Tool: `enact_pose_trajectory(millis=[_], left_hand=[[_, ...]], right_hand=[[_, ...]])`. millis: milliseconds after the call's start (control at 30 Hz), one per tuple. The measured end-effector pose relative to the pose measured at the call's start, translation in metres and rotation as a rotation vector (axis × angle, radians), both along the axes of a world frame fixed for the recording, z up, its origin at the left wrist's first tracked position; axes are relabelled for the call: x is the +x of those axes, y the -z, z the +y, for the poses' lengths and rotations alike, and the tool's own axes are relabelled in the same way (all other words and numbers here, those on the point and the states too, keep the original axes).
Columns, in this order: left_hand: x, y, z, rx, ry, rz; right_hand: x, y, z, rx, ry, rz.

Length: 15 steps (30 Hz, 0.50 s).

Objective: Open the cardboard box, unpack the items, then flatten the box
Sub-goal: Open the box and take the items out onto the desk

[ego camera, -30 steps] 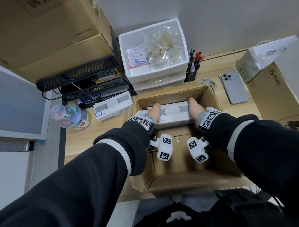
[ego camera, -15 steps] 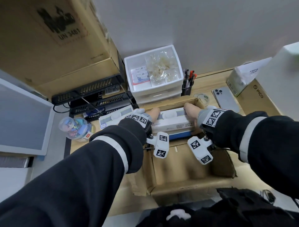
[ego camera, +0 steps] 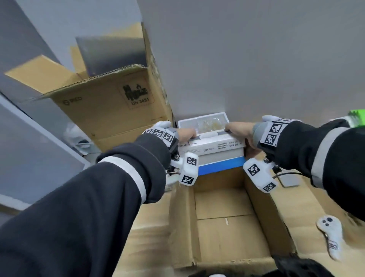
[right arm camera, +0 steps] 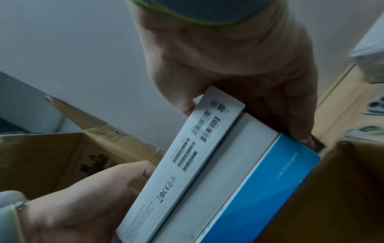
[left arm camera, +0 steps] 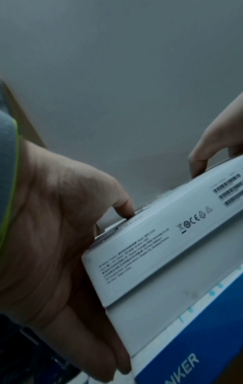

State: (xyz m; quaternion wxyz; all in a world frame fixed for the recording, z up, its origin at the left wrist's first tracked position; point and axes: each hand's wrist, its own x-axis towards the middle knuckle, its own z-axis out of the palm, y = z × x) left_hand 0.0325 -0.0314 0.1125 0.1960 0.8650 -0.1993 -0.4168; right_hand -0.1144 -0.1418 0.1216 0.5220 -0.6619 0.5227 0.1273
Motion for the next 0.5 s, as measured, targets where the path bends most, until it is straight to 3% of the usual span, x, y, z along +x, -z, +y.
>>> enact_pose_trajectory(millis=[167, 300, 500], left_hand=[[0.048, -0.024, 0.040, -0.038, -0.104, -0.034], [0.082, -0.014, 0.086, -0.006, -0.198, -0.032], [0.129, 0.036, 0.158, 0.118, -0.337, -0.011]], right_hand=[[0.038, -0.032, 0.039, 0.083, 0.033, -0.090], [0.087, -0.004, 0.065, -0.061, -0.098, -0.152], [0.133, 0.038, 0.132, 0.177, -0.108, -0.146]])
